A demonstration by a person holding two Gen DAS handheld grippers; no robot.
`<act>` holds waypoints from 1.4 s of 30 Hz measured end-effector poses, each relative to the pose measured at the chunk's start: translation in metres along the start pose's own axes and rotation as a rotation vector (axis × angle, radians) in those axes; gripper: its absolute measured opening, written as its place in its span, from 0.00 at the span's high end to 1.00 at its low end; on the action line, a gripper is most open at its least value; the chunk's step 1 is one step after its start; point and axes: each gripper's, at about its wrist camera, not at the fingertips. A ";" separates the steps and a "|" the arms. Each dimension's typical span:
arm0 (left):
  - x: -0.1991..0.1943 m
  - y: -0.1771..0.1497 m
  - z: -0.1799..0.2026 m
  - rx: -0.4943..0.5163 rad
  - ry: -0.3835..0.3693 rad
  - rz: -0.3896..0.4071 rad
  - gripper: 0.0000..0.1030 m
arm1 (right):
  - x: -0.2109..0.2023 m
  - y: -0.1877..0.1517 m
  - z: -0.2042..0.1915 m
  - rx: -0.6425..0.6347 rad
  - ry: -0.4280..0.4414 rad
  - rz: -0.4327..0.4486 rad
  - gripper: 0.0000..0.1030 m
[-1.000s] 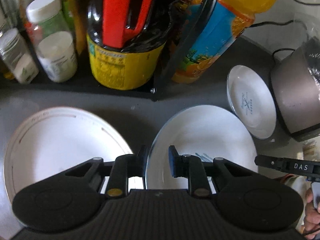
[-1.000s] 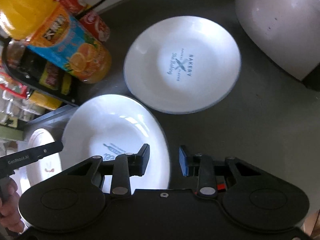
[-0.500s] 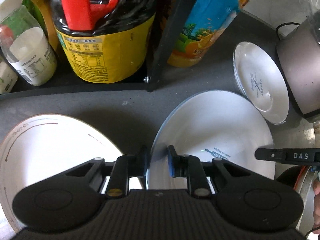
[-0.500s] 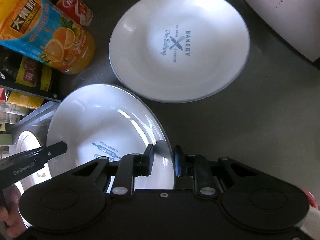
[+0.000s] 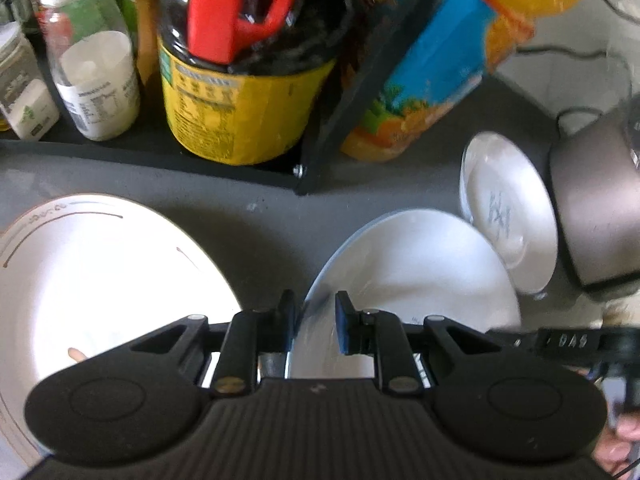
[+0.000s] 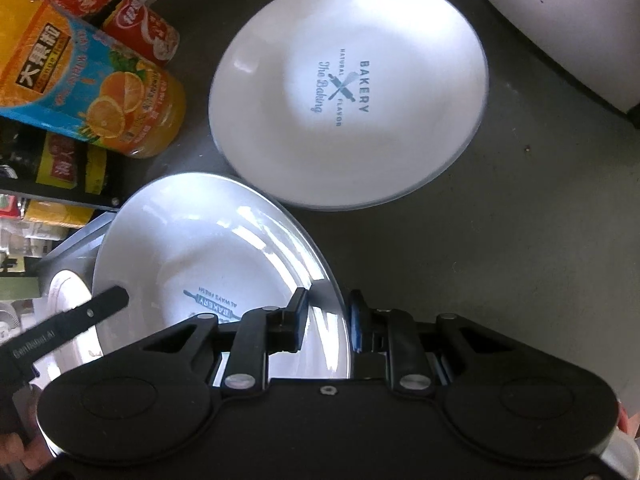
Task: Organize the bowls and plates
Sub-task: 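Lift the 'Sweet' plate with both grippers onto the flower plate, release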
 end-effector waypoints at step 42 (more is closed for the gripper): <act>-0.093 -0.035 -0.101 -0.222 0.106 0.083 0.80 | -0.018 -0.043 -0.094 -0.114 0.230 -0.042 0.85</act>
Point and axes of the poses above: each gripper's, at about its wrist camera, not at the fingertips, and x roughly the way its jaws point, z to its right, y to its top, and after that the axes turned 7 degrees about x, right-handed
